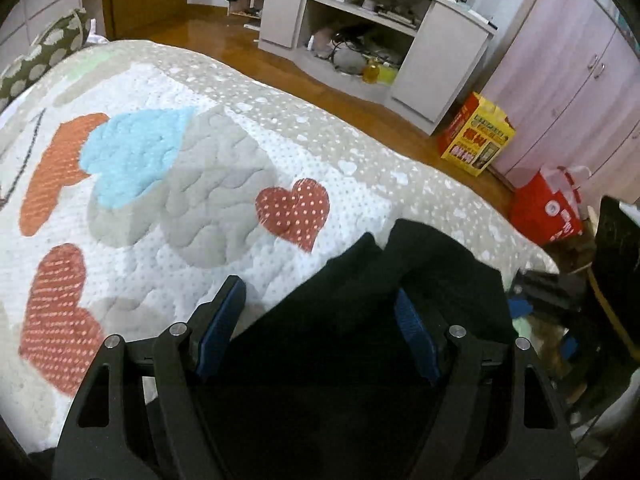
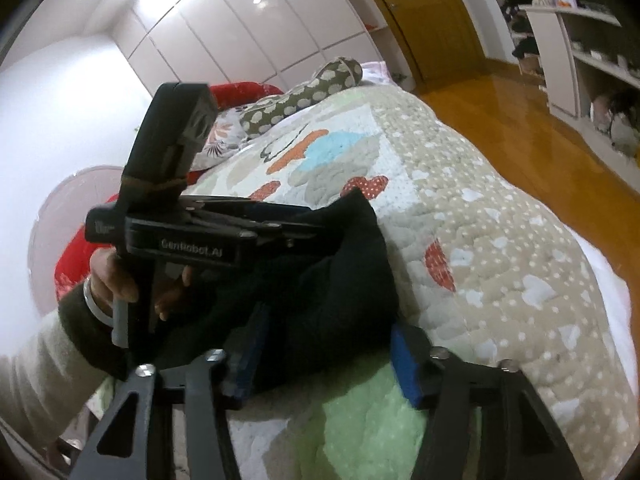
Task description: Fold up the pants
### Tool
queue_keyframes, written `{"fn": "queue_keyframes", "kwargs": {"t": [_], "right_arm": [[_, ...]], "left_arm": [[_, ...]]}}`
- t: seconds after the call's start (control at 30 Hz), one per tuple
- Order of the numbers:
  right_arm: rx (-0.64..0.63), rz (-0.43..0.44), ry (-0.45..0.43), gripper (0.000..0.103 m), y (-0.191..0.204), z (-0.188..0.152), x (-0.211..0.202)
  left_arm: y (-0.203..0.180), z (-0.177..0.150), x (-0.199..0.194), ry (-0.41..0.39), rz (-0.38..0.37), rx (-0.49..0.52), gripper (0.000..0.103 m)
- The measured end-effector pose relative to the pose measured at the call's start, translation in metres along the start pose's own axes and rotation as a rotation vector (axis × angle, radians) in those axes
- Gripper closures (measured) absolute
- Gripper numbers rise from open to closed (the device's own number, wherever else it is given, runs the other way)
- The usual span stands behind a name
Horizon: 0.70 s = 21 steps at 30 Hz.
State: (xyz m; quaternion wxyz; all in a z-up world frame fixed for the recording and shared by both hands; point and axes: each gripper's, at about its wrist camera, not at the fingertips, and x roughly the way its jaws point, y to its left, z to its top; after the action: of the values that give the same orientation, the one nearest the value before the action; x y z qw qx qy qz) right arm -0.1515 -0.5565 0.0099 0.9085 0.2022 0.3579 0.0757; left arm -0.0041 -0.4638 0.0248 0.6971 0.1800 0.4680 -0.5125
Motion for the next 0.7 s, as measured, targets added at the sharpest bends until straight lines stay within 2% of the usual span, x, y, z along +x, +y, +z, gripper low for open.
{"fn": "queue_keyframes", "kwargs": {"t": [0.07,0.1,0.17,0.23,0.33,0.43,0.53,0.6,0.67,0.7], "right_arm": [[0.006,0.005,0.000,0.071,-0.002,0.002,0.002],[0.027,0.032,0.000,0.074,-0.004,0.004,0.001],[0.067,0.102,0.001,0.079,-0.004,0.009,-0.002],[0.062,0.126,-0.013,0.079,0.006,0.016,-0.006],[-0.001,0.157,-0.036,0.080,0.034,0.029,-0.016],[-0.097,0.200,-0.049,0.080,0.075,0.042,-0.024],[-0.200,0.251,-0.039,0.080,0.119,0.047,-0.018],[-0.263,0.278,-0.004,0.080,0.150,0.039,-0.001],[-0.310,0.294,0.031,0.079,0.175,0.026,0.023],[-0.321,0.313,0.059,0.076,0.183,0.018,0.037]], "left_arm": [[0.000,-0.001,-0.001,-0.012,-0.037,0.005,0.064],[-0.002,-0.001,-0.003,-0.013,-0.065,0.001,0.071],[-0.006,-0.002,-0.007,-0.019,-0.069,0.011,0.078],[-0.008,-0.002,-0.017,-0.037,-0.072,0.005,0.080],[-0.003,-0.006,-0.055,-0.117,-0.090,-0.031,0.080],[0.006,-0.015,-0.102,-0.192,-0.058,-0.059,0.080],[0.027,-0.042,-0.152,-0.251,0.001,-0.149,0.079],[0.048,-0.071,-0.180,-0.293,0.070,-0.230,0.072],[0.070,-0.108,-0.202,-0.330,0.113,-0.330,0.052],[0.075,-0.121,-0.207,-0.338,0.119,-0.373,0.051]]}}
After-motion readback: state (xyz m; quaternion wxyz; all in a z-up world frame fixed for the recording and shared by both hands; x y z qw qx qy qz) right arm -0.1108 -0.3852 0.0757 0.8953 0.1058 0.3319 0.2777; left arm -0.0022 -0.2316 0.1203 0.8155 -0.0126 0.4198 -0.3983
